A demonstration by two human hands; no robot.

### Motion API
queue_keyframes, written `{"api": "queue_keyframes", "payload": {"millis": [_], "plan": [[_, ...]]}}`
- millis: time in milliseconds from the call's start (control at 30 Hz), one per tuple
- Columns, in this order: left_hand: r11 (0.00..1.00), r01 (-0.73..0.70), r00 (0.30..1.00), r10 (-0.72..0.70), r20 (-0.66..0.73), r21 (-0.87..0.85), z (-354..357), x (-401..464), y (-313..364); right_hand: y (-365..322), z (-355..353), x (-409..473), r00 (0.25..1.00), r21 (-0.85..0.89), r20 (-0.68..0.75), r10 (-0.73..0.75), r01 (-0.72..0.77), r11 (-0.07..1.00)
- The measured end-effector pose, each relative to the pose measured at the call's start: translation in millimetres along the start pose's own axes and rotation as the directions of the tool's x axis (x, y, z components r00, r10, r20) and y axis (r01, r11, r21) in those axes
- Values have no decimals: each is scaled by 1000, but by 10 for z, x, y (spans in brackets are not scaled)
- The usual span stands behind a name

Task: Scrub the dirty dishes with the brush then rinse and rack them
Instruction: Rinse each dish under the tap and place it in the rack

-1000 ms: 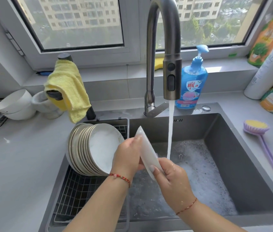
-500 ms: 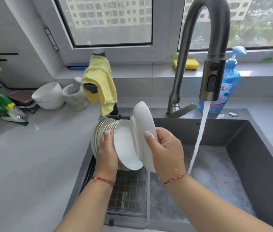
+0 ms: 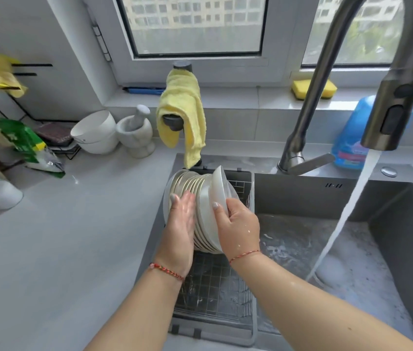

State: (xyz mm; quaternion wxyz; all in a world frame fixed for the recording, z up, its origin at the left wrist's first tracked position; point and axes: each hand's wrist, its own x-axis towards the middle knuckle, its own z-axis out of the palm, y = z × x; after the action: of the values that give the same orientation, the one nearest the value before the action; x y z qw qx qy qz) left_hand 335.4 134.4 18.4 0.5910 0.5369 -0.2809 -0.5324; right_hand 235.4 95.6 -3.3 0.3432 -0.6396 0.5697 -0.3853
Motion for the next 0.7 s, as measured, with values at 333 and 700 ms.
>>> {"api": "queue_keyframes", "payload": {"millis": [333,700], "plan": [[998,40,999,-38,32,-58,-99,111,-23,112,320,73,993,-288,86,75,-47,956],[997,68,997,-67,39,-33,-79,143,-17,82,425,137,969,-335,237,75,9,942]]}}
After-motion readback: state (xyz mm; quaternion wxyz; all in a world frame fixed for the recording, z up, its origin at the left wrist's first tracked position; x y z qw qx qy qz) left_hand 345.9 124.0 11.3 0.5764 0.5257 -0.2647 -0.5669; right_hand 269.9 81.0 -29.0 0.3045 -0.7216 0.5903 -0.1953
